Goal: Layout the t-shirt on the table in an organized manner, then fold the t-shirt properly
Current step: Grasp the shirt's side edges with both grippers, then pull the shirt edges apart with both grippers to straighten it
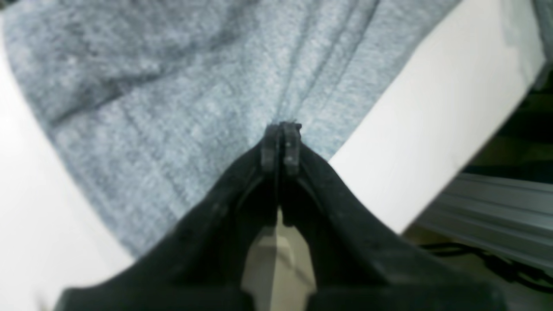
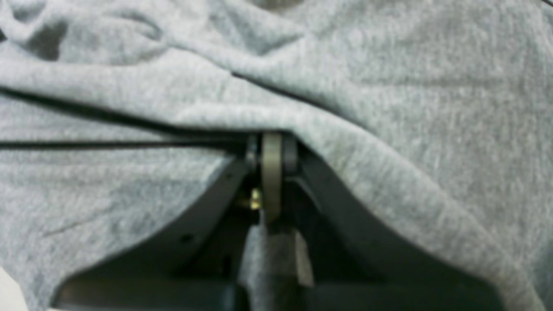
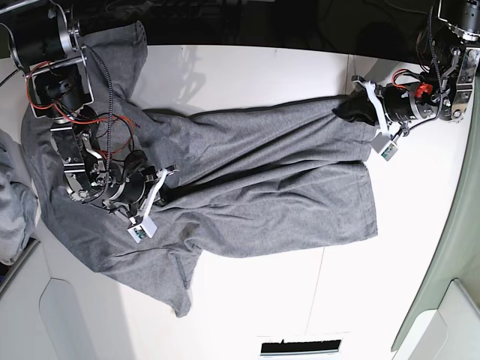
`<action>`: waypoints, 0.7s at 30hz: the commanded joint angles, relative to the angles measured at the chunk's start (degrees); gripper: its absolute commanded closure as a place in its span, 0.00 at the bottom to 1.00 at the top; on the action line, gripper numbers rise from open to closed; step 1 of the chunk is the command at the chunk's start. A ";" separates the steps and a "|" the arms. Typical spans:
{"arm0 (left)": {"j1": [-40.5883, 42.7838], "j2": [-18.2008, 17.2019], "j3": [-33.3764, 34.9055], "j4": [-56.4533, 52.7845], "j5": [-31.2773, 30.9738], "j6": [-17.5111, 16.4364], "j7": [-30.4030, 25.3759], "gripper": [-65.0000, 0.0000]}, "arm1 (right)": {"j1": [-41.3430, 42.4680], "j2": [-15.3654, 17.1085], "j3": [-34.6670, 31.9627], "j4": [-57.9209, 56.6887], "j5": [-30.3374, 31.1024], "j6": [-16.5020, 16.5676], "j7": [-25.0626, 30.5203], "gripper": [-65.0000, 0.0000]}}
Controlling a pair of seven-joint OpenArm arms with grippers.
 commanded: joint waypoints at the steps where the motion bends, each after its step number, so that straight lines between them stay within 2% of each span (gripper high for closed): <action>1: -0.46 -1.25 -0.35 0.07 1.60 1.15 1.42 0.98 | 1.49 0.44 0.33 1.33 0.31 -1.16 -0.11 1.00; 5: -0.39 -1.84 -0.35 0.24 -3.56 1.15 3.10 0.98 | -0.87 0.55 3.15 6.95 1.60 -1.16 -3.74 1.00; 9: 0.15 -2.71 -0.68 2.16 -10.84 1.15 6.40 0.96 | -7.06 2.45 10.38 18.80 4.94 -0.46 -6.27 1.00; 13: 2.49 -3.30 -3.87 7.19 -13.53 1.15 8.15 0.78 | -13.97 5.73 18.97 30.23 9.92 -0.37 -13.31 1.00; 14: 3.19 -3.28 -5.09 8.46 -14.34 1.15 8.37 0.74 | -15.52 6.69 21.16 32.20 11.34 -0.37 -14.45 0.98; 16: 4.57 -3.28 -7.50 10.78 -16.57 1.15 9.05 0.68 | -18.80 8.98 25.53 34.75 14.38 -0.37 -15.87 0.86; 19: 6.97 -3.26 -10.84 13.51 -19.43 1.15 10.73 0.68 | -23.71 12.20 32.39 35.69 18.58 -0.33 -18.10 0.71; 21: 8.39 -3.26 -13.00 14.12 -19.96 1.15 10.69 0.68 | -27.15 13.60 37.07 35.69 20.48 -0.07 -19.19 0.68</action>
